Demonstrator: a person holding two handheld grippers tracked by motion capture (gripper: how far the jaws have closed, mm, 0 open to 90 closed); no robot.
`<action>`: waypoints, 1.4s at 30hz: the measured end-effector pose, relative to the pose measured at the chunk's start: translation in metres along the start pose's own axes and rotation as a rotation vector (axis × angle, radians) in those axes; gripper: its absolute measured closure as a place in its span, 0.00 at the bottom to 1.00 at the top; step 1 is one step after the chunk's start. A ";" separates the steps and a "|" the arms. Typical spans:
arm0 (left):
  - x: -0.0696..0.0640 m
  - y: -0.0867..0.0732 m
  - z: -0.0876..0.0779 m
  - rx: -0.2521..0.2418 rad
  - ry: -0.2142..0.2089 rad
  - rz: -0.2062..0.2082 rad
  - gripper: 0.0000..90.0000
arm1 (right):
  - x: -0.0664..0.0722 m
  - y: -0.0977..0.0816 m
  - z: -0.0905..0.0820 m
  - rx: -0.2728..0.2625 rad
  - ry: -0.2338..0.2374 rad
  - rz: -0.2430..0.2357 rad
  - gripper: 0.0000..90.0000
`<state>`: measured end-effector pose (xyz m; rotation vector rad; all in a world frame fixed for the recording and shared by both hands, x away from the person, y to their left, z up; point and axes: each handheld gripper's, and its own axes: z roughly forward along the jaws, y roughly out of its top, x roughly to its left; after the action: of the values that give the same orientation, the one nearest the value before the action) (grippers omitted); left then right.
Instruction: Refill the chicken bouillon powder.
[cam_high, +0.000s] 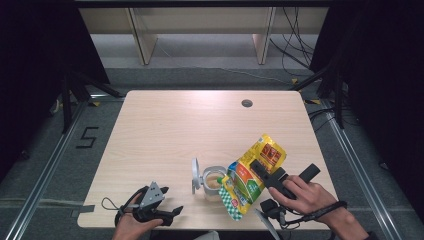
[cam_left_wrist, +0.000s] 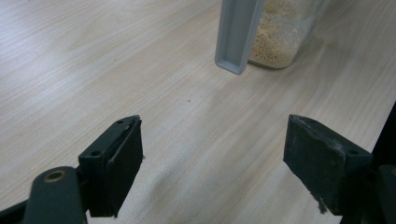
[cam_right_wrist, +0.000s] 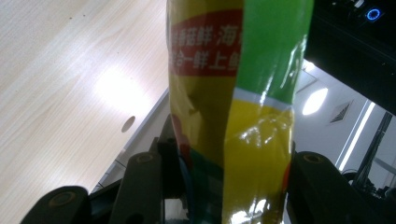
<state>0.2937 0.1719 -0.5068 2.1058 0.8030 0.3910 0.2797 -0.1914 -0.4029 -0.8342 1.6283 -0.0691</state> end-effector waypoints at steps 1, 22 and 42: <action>-0.002 0.000 0.001 -0.024 -0.015 -0.032 0.21 | 0.000 0.000 0.000 0.004 0.002 0.004 0.68; -0.001 0.000 0.000 -0.009 -0.009 -0.005 0.21 | 0.002 -0.001 -0.001 0.003 0.001 0.008 0.68; 0.001 0.000 0.000 -0.004 -0.005 0.020 0.21 | 0.003 -0.004 0.004 0.014 -0.004 0.018 0.68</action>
<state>0.2948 0.1726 -0.5063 2.1115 0.7785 0.3980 0.2850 -0.1943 -0.4045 -0.8084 1.6297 -0.0655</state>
